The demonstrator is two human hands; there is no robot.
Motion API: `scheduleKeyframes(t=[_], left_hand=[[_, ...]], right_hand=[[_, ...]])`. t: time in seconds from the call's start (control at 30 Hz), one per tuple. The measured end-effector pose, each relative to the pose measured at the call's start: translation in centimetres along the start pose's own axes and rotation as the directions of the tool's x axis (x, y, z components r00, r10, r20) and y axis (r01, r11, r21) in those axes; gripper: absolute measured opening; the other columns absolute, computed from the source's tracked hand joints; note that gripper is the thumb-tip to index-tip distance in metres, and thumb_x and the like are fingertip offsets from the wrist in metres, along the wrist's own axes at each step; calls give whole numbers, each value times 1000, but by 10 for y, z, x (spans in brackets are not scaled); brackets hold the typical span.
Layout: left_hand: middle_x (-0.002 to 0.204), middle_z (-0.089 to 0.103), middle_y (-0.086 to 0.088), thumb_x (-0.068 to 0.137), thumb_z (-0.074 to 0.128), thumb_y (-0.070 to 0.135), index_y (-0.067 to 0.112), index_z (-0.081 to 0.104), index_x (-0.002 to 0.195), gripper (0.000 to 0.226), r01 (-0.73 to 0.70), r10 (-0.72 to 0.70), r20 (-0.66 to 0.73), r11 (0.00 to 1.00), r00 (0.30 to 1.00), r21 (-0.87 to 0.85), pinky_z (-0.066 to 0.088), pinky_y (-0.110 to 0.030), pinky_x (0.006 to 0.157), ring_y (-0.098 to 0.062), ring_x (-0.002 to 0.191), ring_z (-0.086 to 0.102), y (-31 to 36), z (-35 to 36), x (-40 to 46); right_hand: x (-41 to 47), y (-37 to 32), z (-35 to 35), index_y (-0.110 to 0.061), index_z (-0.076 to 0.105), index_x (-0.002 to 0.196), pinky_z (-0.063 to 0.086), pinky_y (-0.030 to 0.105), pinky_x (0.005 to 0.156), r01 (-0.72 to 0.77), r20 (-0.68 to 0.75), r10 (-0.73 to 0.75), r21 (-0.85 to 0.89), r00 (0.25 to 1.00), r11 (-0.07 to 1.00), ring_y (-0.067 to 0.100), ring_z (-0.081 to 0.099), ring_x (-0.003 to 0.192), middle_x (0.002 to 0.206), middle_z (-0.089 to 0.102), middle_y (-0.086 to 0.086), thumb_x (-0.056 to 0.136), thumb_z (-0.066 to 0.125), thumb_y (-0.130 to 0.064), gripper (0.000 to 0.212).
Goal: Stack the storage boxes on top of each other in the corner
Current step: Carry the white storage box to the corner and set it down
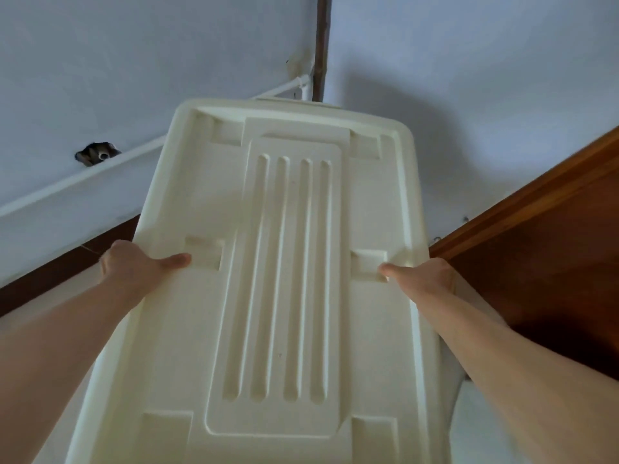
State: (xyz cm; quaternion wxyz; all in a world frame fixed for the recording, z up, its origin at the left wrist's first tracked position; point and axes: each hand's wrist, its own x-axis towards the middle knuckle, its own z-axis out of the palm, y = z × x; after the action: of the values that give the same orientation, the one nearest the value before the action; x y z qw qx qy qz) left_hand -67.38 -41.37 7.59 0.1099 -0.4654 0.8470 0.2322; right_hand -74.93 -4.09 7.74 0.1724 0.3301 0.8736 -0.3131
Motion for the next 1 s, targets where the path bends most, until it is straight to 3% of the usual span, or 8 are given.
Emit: scheduleKeyframes(t=[0.13,0.33,0.4,0.47,0.63,1.0], left_hand=[[106,61,-29,57,81,56,-13,50,114,95,-69,69,26,998,997,11,51,-47,83,-44,104,58,16,2,42],[100,63,-29,55,82,54,-11,54,105,87,-189,187,49,981,981,50,41,-37,68,-42,97,61,47,10,110],[103,63,-28,56,82,54,-11,54,109,89,-227,222,72,971,972,76,46,-39,73,-42,101,61,56,15,134],[104,64,-27,56,82,54,-12,55,109,89,-273,263,98,956,960,110,51,-44,81,-41,102,61,63,19,151],[106,64,-28,59,81,53,-12,55,111,88,-373,353,135,912,926,169,50,-47,89,-40,104,61,77,34,192],[91,67,-26,57,84,49,-9,60,97,75,-464,435,172,861,884,209,52,-44,77,-40,91,65,77,70,248]], right_hand=[[10,-18,16,-8,54,89,35,20,43,-58,-8,58,-19,998,998,13,54,56,70,56,-1,46,78,-43,60],[21,-33,58,-3,52,114,42,23,51,-152,-47,153,24,987,988,22,59,72,94,61,7,47,79,-45,84],[25,-35,73,-3,53,114,42,22,48,-199,-42,201,42,979,979,21,59,68,95,62,7,46,79,-45,84],[26,-34,87,-4,54,114,48,26,54,-248,-33,250,48,968,968,25,62,75,98,64,9,45,77,-45,84],[29,-29,123,0,52,113,53,32,62,-351,-25,354,72,935,934,28,63,80,101,63,13,46,79,-45,85],[32,-15,183,2,52,111,51,30,60,-432,-11,433,59,901,900,27,61,78,97,63,12,45,81,-47,87]])
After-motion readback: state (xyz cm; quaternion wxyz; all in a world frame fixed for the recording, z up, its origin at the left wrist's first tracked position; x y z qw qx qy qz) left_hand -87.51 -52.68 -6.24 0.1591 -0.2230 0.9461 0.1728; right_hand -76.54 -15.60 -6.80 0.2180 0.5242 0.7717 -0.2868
